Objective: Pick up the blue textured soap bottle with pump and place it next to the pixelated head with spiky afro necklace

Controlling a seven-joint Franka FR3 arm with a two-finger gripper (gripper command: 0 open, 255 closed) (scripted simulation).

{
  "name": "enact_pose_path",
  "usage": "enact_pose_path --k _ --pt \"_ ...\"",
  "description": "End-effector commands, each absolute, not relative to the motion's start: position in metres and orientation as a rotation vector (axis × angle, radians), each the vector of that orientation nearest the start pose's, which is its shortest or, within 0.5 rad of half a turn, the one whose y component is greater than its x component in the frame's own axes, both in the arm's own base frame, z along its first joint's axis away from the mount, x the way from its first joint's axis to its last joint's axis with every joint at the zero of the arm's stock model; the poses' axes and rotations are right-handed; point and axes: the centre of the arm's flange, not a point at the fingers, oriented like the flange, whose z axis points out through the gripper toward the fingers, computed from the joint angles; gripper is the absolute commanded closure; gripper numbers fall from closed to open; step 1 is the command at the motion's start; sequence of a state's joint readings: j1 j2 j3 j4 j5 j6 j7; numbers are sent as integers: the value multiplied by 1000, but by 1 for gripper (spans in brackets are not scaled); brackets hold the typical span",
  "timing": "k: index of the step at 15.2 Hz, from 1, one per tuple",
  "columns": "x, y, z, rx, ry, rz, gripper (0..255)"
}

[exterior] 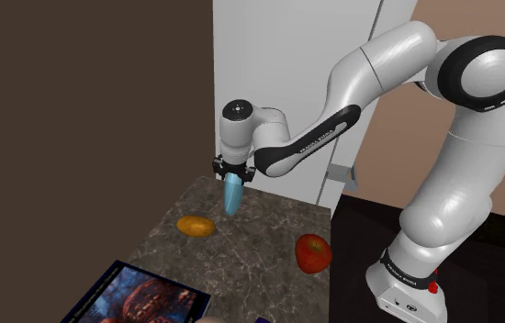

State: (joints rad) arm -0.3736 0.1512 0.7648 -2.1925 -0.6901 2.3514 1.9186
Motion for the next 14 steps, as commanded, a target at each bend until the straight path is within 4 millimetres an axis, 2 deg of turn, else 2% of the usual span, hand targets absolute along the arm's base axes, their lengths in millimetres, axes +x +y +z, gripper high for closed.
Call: enact_pose_path --k 1,14 --pt "516 198 341 -2741 1603 -628 255" --pt "516 198 410 -2741 1603 -628 255"
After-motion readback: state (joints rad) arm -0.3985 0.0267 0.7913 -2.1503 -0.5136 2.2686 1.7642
